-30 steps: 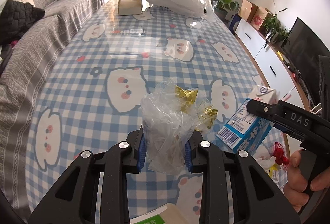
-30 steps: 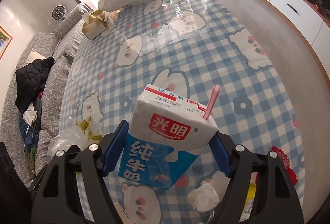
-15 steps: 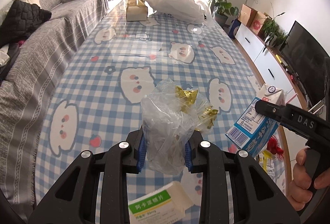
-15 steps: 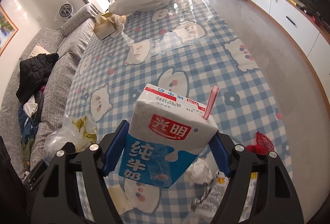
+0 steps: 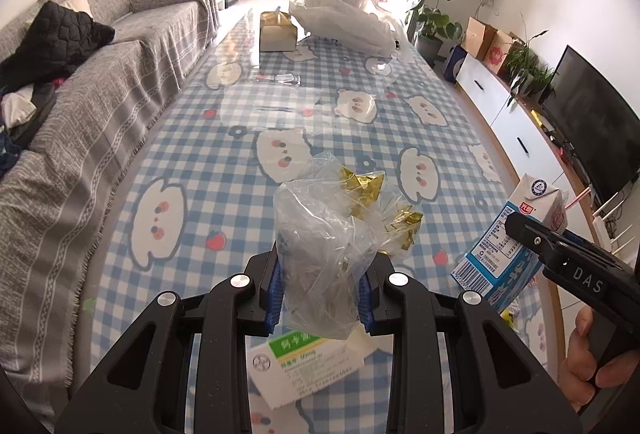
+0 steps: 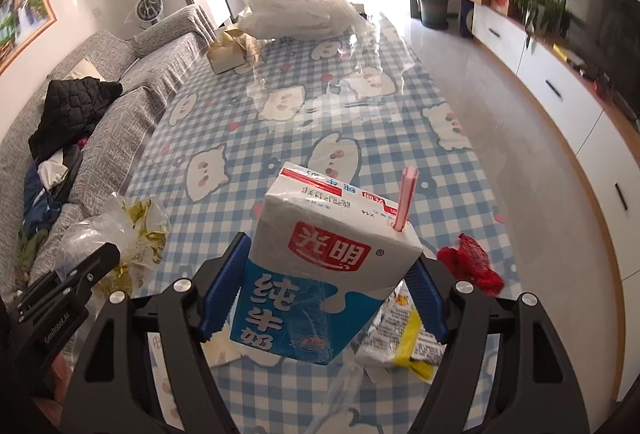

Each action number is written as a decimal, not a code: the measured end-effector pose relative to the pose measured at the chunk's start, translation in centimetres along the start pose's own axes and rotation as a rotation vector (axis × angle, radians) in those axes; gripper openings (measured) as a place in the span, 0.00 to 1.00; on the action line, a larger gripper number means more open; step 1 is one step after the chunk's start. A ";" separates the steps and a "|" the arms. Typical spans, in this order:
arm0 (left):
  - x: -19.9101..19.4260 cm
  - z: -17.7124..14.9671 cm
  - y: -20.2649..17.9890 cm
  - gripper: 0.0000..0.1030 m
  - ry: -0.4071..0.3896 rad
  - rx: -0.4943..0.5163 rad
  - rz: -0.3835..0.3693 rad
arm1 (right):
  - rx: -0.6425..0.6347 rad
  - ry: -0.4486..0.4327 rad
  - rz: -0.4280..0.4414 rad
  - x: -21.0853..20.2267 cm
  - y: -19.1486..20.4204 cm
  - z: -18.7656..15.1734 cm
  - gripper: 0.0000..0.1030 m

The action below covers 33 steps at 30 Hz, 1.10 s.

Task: Collect trash
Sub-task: 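Lift the wrapper bag and milk carton and carry both over the black bin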

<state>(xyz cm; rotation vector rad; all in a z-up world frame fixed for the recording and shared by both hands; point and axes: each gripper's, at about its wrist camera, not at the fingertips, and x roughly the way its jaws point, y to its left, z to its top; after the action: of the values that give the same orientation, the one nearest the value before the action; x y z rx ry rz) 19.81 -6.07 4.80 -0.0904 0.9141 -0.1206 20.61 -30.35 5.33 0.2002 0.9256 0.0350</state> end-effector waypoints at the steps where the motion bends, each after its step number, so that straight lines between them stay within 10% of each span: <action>1: -0.3 -0.3 0.0 0.28 0.001 0.000 -0.002 | -0.008 -0.007 -0.004 -0.4 0.1 -0.3 0.69; 33: -13.5 -13.2 0.1 0.28 -0.057 0.000 -0.082 | -0.121 -0.144 0.041 -15.8 1.6 -14.9 0.69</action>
<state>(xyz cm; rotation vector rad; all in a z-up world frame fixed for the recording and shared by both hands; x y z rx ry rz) 1.15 -4.39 7.33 -0.1308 0.8539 -0.1929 -0.69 -28.28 9.41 0.1079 0.7732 0.1126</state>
